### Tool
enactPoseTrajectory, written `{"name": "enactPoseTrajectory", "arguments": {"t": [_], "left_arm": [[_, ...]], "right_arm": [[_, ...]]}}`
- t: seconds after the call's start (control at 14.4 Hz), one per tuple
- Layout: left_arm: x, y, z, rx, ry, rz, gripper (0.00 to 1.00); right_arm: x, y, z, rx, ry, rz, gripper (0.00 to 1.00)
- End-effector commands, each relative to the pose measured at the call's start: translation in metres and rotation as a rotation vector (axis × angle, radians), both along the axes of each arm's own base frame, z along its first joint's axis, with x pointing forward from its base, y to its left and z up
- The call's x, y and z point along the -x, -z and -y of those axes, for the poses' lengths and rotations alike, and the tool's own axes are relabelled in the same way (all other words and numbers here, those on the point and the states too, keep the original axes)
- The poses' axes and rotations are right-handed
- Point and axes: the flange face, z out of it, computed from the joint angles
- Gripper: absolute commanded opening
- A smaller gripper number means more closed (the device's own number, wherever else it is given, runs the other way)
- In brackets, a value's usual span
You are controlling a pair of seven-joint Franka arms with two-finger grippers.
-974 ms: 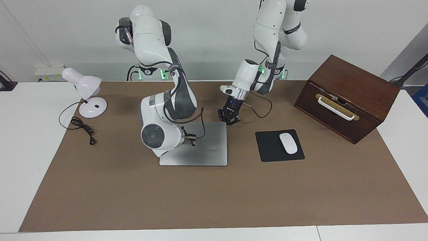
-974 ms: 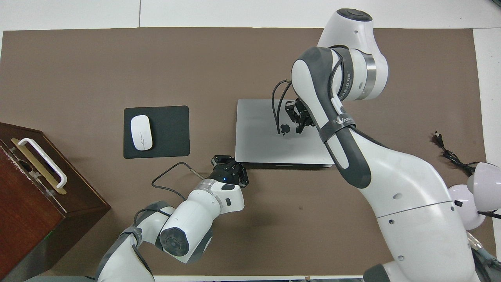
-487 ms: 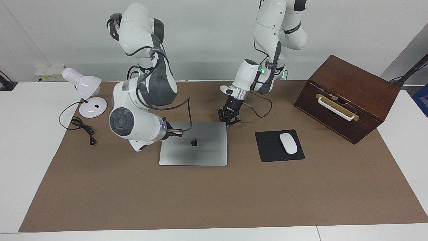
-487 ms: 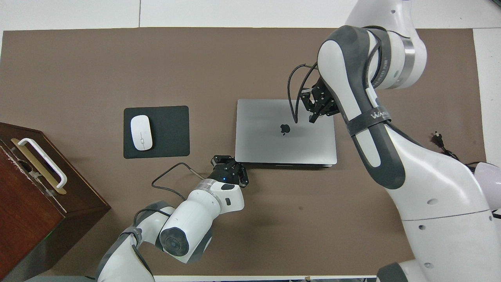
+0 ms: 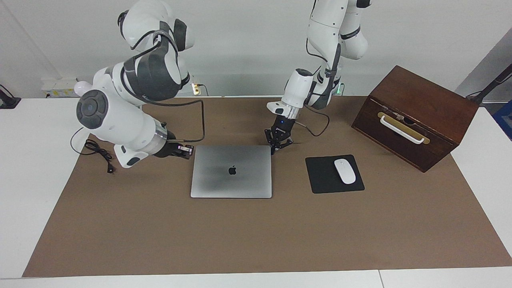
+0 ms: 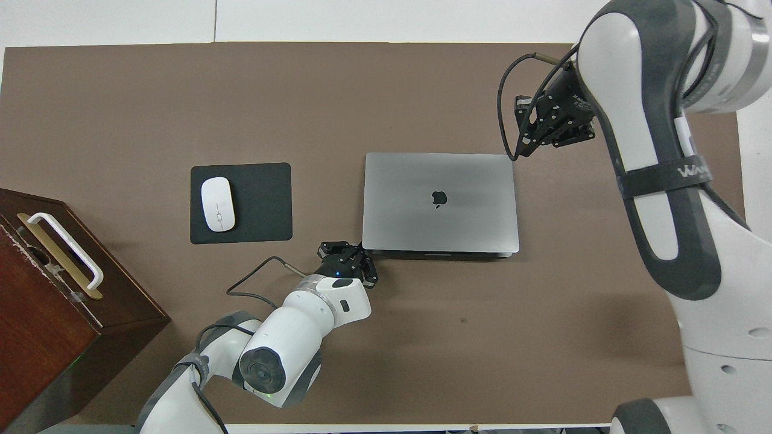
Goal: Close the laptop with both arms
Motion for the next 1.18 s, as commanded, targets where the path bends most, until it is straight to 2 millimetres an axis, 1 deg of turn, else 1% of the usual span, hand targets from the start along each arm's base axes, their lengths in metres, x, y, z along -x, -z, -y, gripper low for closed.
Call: {"name": "enactPoseTrajectory", "arguments": {"t": [0.0,0.07,0.21,0.28,0.35,0.49,0.56,0.63,0.7,0.77,0.84,0.9,0.97,1.04,1.11], "left_arm": [[0.006,-0.047,-0.031,-0.010,-0.035,-0.086,0.00],[0.006,-0.061,-0.036,-0.017,-0.036,-0.116,0.00],[0.002,-0.086,-0.053,-0.029,-0.058,-0.176,0.00],[-0.001,-0.098,-0.063,-0.037,-0.067,-0.196,0.00],[-0.008,-0.115,-0.073,-0.041,-0.082,-0.215,0.00],[-0.022,-0.145,-0.089,-0.090,-0.081,-0.253,0.00],[-0.030,-0.161,-0.098,-0.129,-0.081,-0.256,0.00],[-0.036,-0.172,-0.106,-0.151,-0.087,-0.276,0.00],[-0.040,-0.180,-0.112,-0.164,-0.087,-0.295,0.00],[-0.045,-0.186,-0.125,-0.173,-0.088,-0.306,0.00],[-0.050,-0.195,-0.138,-0.177,-0.083,-0.300,0.00],[-0.055,-0.202,-0.149,-0.182,-0.083,-0.301,0.00],[-0.060,-0.212,-0.162,-0.179,-0.105,-0.305,0.00],[-0.065,-0.224,-0.171,-0.176,-0.124,-0.310,0.00],[-0.071,-0.240,-0.183,-0.182,-0.145,-0.309,0.00]], "right_arm": [[-0.002,-0.029,0.029,0.002,-0.020,0.097,0.00],[0.000,-0.044,0.042,0.006,-0.014,0.133,0.00],[0.010,-0.079,0.062,0.089,-0.025,0.217,0.00],[0.014,-0.091,0.075,0.121,-0.058,0.246,0.00],[0.018,-0.101,0.087,0.131,-0.088,0.269,0.00],[0.026,-0.118,0.117,0.169,-0.156,0.306,0.00],[0.030,-0.129,0.131,0.182,-0.183,0.337,0.00],[0.037,-0.145,0.145,0.194,-0.191,0.374,0.00],[0.044,-0.157,0.152,0.197,-0.205,0.394,0.00],[0.053,-0.172,0.158,0.198,-0.207,0.417,0.04],[0.062,-0.184,0.160,0.202,-0.207,0.430,0.11],[0.073,-0.192,0.163,0.193,-0.207,0.438,0.15],[0.085,-0.197,0.164,0.189,-0.210,0.433,0.23],[0.093,-0.196,0.160,0.195,-0.222,0.417,0.25],[0.099,-0.195,0.152,0.205,-0.239,0.416,0.35]]}}
